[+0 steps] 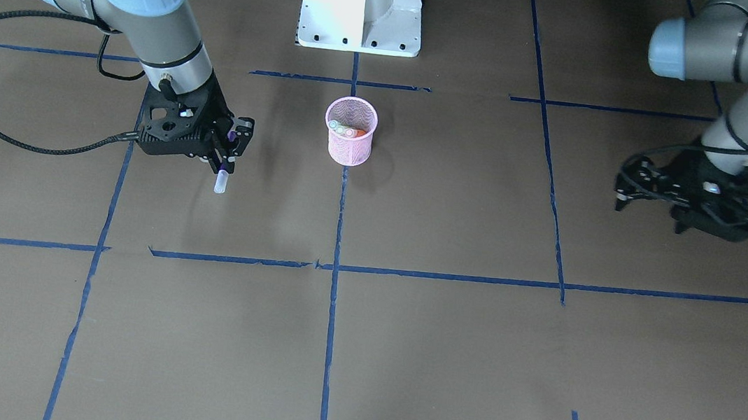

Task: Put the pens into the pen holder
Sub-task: 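Lift the purple marker with the right gripper while the left arm withdraws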

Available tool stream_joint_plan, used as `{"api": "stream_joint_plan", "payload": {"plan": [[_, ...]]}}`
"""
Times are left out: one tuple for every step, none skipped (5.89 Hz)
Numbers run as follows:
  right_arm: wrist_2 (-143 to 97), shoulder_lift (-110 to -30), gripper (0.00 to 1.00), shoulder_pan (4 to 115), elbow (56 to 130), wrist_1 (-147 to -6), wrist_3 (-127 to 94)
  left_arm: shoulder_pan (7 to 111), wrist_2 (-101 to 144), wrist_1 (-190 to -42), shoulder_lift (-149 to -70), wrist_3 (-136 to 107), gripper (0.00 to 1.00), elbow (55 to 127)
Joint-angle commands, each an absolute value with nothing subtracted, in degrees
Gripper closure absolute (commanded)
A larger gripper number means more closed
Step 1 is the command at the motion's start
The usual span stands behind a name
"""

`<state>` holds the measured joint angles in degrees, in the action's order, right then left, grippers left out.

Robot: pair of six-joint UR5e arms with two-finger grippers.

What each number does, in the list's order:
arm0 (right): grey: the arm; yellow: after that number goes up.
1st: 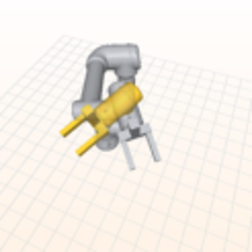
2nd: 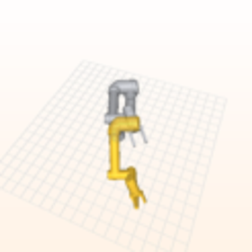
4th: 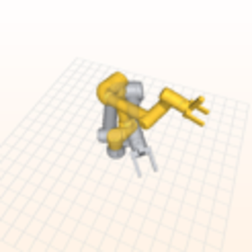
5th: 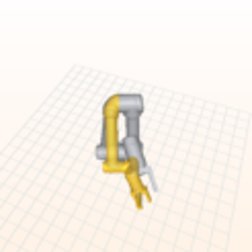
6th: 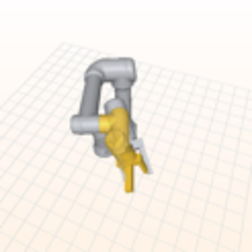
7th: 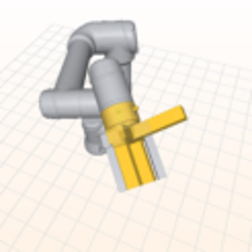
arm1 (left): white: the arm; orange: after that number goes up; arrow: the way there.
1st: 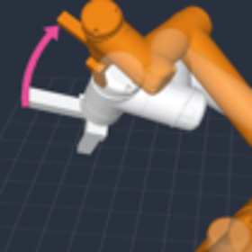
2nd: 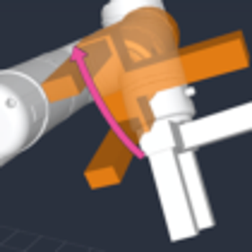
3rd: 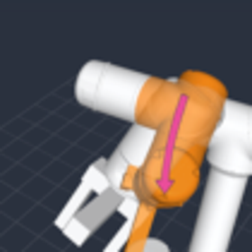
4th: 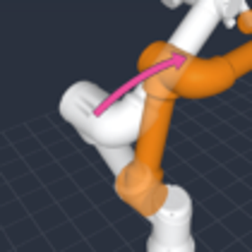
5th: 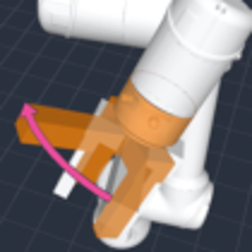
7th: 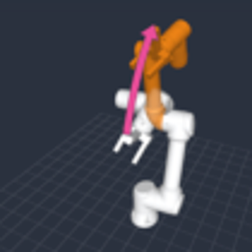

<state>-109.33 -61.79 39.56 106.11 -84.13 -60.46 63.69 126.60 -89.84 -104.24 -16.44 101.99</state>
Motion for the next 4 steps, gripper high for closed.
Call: {"api": "stream_joint_plan", "payload": {"plan": [[-104.35, -58.65, 1.00, 39.29, 108.10, -84.46, -60.73, 74.21, 129.88, -88.59, -102.83, 3.41, 0.00, 90.34], [-101.46, -57.32, 1.00, 38.16, 108.54, -84.64, -61.95, 79.66, 131.12, -89.03, -102.75, 14.57, 0.00, 83.22], [-94.03, -55.56, 1.00, 33.97, 108.72, -84.73, -64.40, 84.07, 131.22, -89.03, -101.70, 20.77, 0.00, 79.75], [-88.04, -54.59, 1.00, 30.53, 109.24, -84.81, -65.64, 85.94, 131.13, -89.21, -98.30, 25.70, 0.00, 79.54]]}}
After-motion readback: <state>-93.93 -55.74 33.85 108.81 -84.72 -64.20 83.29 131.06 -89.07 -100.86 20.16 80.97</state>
